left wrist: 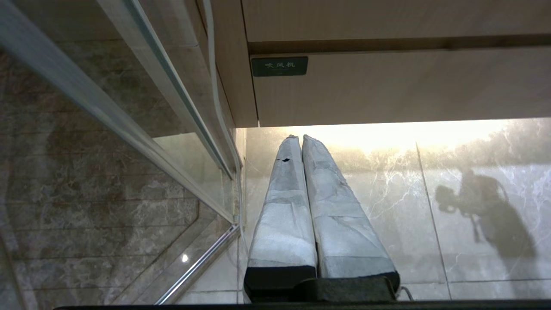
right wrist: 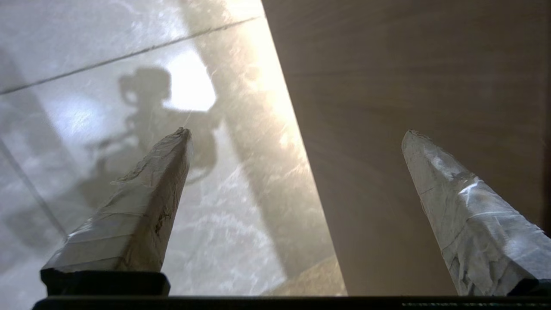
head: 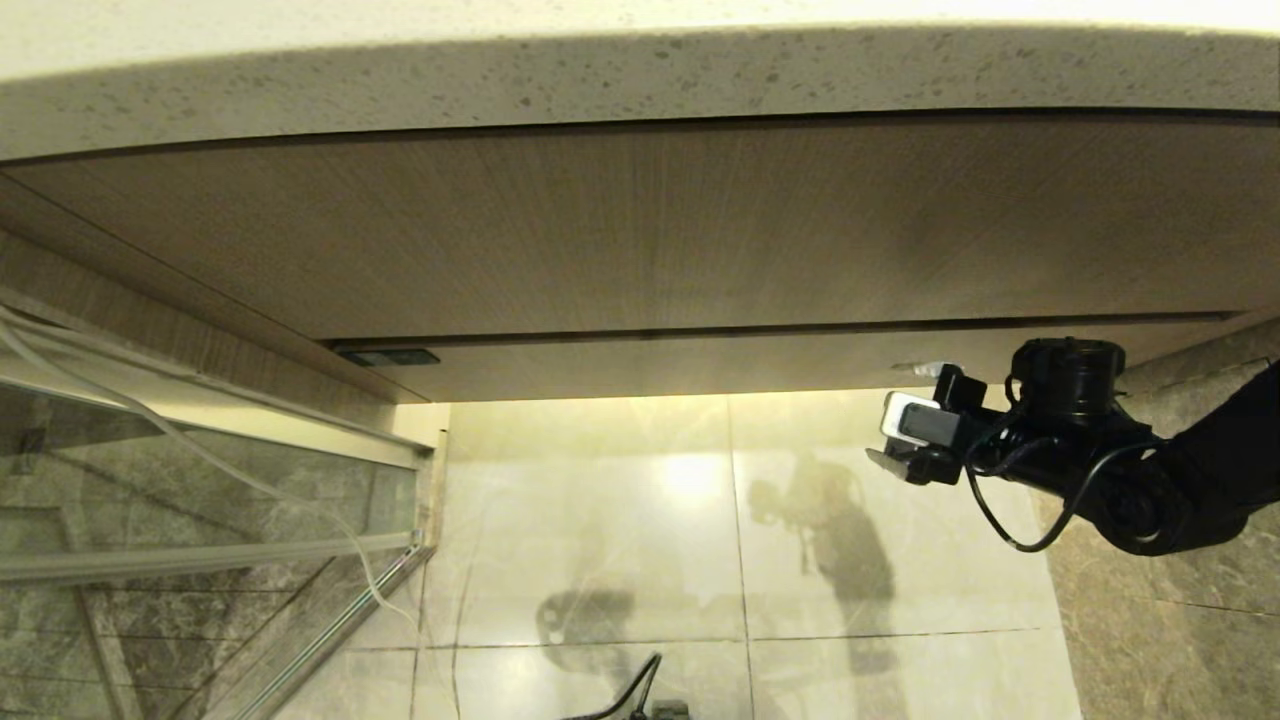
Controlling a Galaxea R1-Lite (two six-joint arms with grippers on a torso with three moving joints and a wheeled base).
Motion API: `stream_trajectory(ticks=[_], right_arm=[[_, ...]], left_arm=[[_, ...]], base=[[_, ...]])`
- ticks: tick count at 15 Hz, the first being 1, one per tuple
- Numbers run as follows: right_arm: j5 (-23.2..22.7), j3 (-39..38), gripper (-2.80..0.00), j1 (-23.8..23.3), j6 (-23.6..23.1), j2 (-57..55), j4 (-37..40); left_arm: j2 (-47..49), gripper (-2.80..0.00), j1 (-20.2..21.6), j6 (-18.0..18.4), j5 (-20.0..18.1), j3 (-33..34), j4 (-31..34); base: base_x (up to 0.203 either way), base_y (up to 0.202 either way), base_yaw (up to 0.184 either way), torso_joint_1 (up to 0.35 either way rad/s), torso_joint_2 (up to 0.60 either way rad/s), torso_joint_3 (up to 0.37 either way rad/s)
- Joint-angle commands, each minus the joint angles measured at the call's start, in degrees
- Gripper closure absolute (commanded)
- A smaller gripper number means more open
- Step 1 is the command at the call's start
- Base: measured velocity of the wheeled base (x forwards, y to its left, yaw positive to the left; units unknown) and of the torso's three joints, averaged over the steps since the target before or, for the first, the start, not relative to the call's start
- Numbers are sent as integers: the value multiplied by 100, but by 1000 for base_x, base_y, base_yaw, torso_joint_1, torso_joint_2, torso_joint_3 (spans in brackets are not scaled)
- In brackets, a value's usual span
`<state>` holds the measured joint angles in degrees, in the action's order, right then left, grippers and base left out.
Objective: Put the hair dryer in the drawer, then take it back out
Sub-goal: Pull open the drawer
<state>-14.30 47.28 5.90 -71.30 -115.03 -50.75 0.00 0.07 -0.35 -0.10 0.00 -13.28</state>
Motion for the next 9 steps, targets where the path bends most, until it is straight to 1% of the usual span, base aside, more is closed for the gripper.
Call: stream_trajectory(ticks=[1,5,9], right_arm=[[-12,-54,-280,-1,-16,42,167],[-47,-77,-280,-43,45,388,236],[-205,-132,-280,-45,73,543,232]], left_arm=[[0,0,1,0,1,229,-8],[0,0,1,-6,1,229,-13],[0,0,1,-9,1,229,-17]], base=[[0,0,0,0,0,0],[0,0,0,0,0,0],[0,0,0,0,0,0]])
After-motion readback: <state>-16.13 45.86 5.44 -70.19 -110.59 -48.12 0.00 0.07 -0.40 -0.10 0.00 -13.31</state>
